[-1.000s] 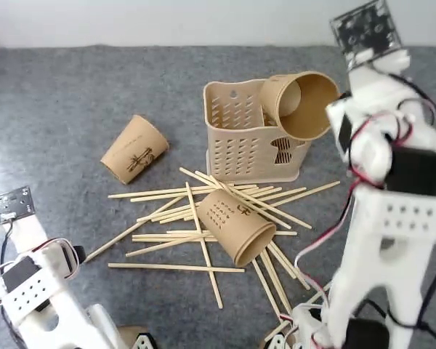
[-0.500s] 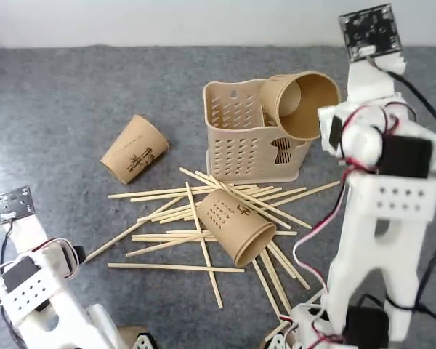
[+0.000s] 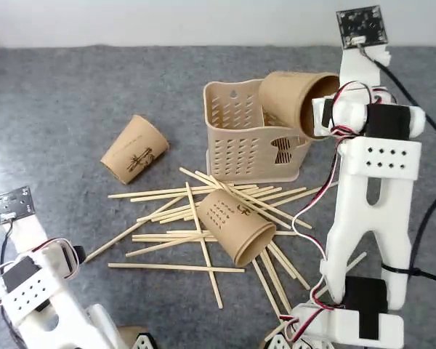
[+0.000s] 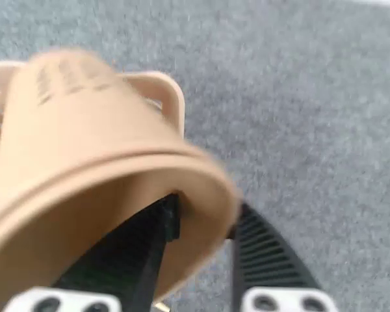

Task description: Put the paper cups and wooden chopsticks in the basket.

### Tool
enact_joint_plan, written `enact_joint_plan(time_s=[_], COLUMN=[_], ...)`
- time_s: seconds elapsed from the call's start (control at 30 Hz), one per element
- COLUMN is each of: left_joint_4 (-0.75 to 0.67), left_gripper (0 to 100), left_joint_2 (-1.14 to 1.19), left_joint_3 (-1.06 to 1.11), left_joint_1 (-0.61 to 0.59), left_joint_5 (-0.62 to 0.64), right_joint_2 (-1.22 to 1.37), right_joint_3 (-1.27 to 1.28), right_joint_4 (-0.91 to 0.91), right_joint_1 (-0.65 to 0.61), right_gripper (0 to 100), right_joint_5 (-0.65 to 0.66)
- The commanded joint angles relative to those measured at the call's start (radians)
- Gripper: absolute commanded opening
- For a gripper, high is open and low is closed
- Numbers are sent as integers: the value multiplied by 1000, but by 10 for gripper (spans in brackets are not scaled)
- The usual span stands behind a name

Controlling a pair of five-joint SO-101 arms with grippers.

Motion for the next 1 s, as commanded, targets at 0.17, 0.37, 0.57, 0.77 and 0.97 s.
enact_joint_plan(time_s=[0.17, 0.37, 0.57, 0.77, 0.97], left_joint_4=[-17, -17, -17, -17, -17], left_gripper=[268, 268, 268, 268, 268], left_joint_2=[-17, -17, -17, -17, -17], left_joint_3=[-1, -1, -1, -1, -1], left_joint_1=[-2, -2, -2, -2, -2], left_joint_5=[-8, -8, -8, -8, -8], right_joint_2=[-163, -136, 2, 185, 331], right_joint_3=[-60, -112, -328, -618, -787], right_joint_4=[-38, -25, 102, 245, 389], right_joint_1=[-13, -21, -51, -93, -101], right_gripper=[11, 11, 11, 11, 11], right_joint_5=[206, 304, 298, 250, 190])
